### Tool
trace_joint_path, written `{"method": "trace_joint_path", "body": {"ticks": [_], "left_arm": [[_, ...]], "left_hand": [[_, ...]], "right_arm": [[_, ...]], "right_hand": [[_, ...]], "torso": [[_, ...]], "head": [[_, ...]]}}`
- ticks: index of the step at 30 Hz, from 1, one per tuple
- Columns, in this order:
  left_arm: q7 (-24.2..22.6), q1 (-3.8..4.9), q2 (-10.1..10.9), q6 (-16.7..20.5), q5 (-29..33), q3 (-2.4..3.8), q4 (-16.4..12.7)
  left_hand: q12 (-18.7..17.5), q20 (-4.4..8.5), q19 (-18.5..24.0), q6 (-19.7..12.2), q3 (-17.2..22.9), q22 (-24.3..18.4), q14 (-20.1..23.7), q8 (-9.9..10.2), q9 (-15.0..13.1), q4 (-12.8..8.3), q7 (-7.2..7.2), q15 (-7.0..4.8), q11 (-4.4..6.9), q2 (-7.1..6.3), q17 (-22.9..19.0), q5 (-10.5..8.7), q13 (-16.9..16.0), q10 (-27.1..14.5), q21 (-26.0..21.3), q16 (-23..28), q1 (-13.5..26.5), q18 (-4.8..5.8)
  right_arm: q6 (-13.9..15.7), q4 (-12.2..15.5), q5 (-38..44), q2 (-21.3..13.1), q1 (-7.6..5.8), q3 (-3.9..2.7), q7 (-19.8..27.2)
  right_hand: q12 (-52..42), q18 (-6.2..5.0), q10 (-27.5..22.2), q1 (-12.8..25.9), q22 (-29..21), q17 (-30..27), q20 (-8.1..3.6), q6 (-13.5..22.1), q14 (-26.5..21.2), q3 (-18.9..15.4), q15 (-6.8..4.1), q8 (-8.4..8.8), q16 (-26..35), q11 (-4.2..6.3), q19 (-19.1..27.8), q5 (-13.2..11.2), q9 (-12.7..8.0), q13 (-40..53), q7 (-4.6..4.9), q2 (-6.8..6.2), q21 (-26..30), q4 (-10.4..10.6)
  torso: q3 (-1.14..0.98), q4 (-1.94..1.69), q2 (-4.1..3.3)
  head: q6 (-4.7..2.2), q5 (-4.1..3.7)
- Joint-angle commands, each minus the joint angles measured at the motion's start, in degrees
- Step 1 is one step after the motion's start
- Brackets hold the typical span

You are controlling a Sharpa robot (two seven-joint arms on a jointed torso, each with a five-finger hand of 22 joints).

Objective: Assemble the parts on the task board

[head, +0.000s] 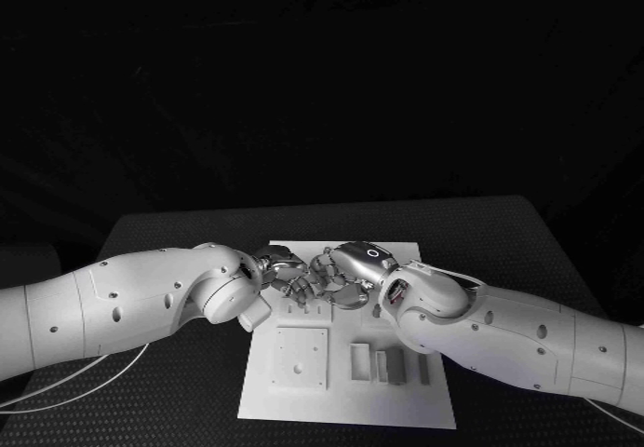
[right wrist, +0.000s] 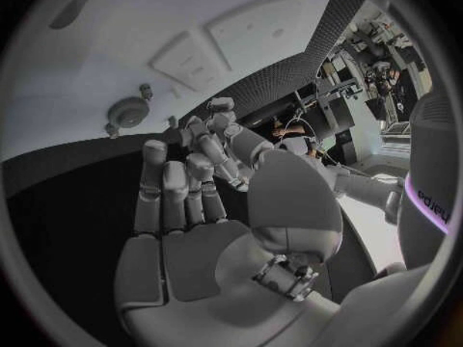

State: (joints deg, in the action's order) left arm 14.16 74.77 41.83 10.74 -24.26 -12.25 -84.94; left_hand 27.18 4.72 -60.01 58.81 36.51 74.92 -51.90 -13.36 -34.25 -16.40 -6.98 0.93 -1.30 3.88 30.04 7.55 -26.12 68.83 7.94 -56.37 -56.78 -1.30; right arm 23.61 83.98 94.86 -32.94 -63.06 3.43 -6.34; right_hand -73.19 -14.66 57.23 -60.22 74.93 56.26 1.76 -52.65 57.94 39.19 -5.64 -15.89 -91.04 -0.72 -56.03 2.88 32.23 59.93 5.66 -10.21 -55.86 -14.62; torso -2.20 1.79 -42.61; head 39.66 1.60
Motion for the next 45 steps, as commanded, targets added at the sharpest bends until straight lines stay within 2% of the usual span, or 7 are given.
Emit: {"method": "trace_joint_path", "body": {"ticks": [1,4,17,21,26,37,45], "left_arm": [[-2.0,0.12,-0.1,0.1,1.0,0.14,-0.3],[-1.8,0.12,0.0,-0.3,1.0,0.14,-0.2],[-3.0,0.12,0.7,-5.0,1.4,0.14,0.1],[-3.1,0.12,0.9,-6.1,1.7,0.14,0.2],[-3.2,0.12,1.0,-6.3,1.8,0.14,0.2],[-3.6,0.12,1.1,-6.1,3.8,0.14,0.1],[-3.7,0.12,1.1,-6.7,4.9,0.14,0.1]], "left_hand": [[-0.4,0.05,-0.5,1.0,0.5,1.2,-0.4,-1.7,-1.1,0.0,0.71,-0.02,0.25,0.42,0.0,0.3,0.0,0.5,-0.2,-0.3,0.1,-0.48],[-0.4,0.06,-0.5,1.1,0.5,1.2,-0.4,-1.7,-1.1,-0.1,0.74,-0.04,0.27,0.41,0.0,0.39,-0.1,0.6,-0.2,-0.4,0.1,-0.47],[-0.3,0.09,-0.5,1.2,0.5,1.2,-0.6,-1.9,-1.3,-0.1,0.85,-0.12,0.4,0.27,0.1,0.49,-0.2,0.9,-0.2,-0.5,0.3,-0.43],[-0.4,0.08,-0.4,1.2,0.6,1.2,-0.5,-1.9,-1.3,0.0,0.86,-0.11,0.4,0.31,0.1,0.39,-0.2,0.9,-0.3,-0.5,0.3,-0.37],[-0.4,0.07,-0.3,1.2,0.6,1.2,-0.4,-1.9,-1.3,0.0,0.86,-0.1,0.4,0.35,0.1,0.28,-0.2,0.9,-0.3,-0.5,0.3,-0.34],[-0.4,0.08,-0.3,1.2,0.6,1.2,-0.4,-1.9,-1.3,-0.1,0.86,-0.1,0.4,0.36,0.1,0.22,-0.2,0.9,-0.3,-0.5,0.3,-0.32],[-0.4,0.08,-0.3,1.2,0.6,1.2,-0.4,-2.0,-1.4,-0.1,0.86,-0.1,0.41,0.35,0.2,0.18,-0.2,0.9,-0.4,-0.6,0.4,-0.31]], "right_arm": [[1.4,-0.3,-3.0,-0.4,0.11,0.09,2.7],[2.4,-0.4,-3.8,-0.8,0.1,0.09,4.1],[4.1,-1.5,-4.1,-1.9,0.05,0.11,8.9],[4.5,-1.7,-4.5,-1.9,0.05,0.11,10.2],[4.8,-1.7,-4.7,-2.0,0.05,0.11,10.7],[2.7,-2.0,-3.5,-1.9,0.05,0.12,10.7],[2.5,-2.6,-2.8,-1.7,0.05,0.13,10.1]], "right_hand": [[0.5,-0.2,-1.7,0.0,0.5,-0.6,0.52,1.6,-1.1,-0.1,1.8,1.55,0.5,-1.42,1.2,0.0,-0.4,-0.3,2.84,-2.1,0.7,0.8],[1.6,0.13,-3.8,-0.4,0.5,-1.8,1.5,3.3,-3.2,-1.1,2.96,2.4,1.8,-2.49,3.6,0.0,-0.8,-1.0,3.86,-2.86,1.9,0.9],[1.1,-0.2,-4.4,-2.6,0.8,-3.0,2.34,3.5,-4.0,-1.9,3.2,2.27,1.4,-2.67,4.4,0.0,-0.9,-1.6,4.02,-2.76,2.1,-0.4],[0.5,-0.34,-4.0,-3.5,0.9,-3.3,2.49,2.3,-3.8,-2.0,2.96,1.54,0.8,-2.37,4.0,0.0,-0.7,-1.8,3.68,-1.82,1.8,-0.9],[-0.2,-0.34,-3.2,-4.0,0.9,-3.8,2.36,-1.2,-3.2,-2.3,2.08,-0.4,-0.1,-1.21,3.2,0.0,0.0,-2.1,2.41,-0.63,1.3,-1.1],[-0.6,-0.34,-2.3,-3.9,0.9,-4.7,1.88,-5.8,-2.9,-2.7,0.48,-2.64,-1.0,0.69,2.6,0.0,1.0,-2.7,0.4,1.27,0.9,-1.4],[-0.6,-0.34,-2.3,-3.7,0.9,-5.0,1.84,-5.5,-2.9,-2.9,0.23,-2.36,-1.1,0.76,2.7,0.0,0.9,-2.9,0.4,0.85,0.9,-1.5]], "torso": [[0.02,0.01,0.01],[0.0,-0.07,-0.01],[-0.11,0.04,-0.01],[-0.14,0.05,0.0],[-0.1,-0.02,-0.01],[-0.05,0.03,-0.01],[-0.02,-0.07,0.01]], "head": [[-0.03,0.01],[-0.02,0.03],[-0.16,0.23],[-0.26,0.17],[-0.21,0.13],[-0.18,0.07],[-0.15,-0.01]]}}
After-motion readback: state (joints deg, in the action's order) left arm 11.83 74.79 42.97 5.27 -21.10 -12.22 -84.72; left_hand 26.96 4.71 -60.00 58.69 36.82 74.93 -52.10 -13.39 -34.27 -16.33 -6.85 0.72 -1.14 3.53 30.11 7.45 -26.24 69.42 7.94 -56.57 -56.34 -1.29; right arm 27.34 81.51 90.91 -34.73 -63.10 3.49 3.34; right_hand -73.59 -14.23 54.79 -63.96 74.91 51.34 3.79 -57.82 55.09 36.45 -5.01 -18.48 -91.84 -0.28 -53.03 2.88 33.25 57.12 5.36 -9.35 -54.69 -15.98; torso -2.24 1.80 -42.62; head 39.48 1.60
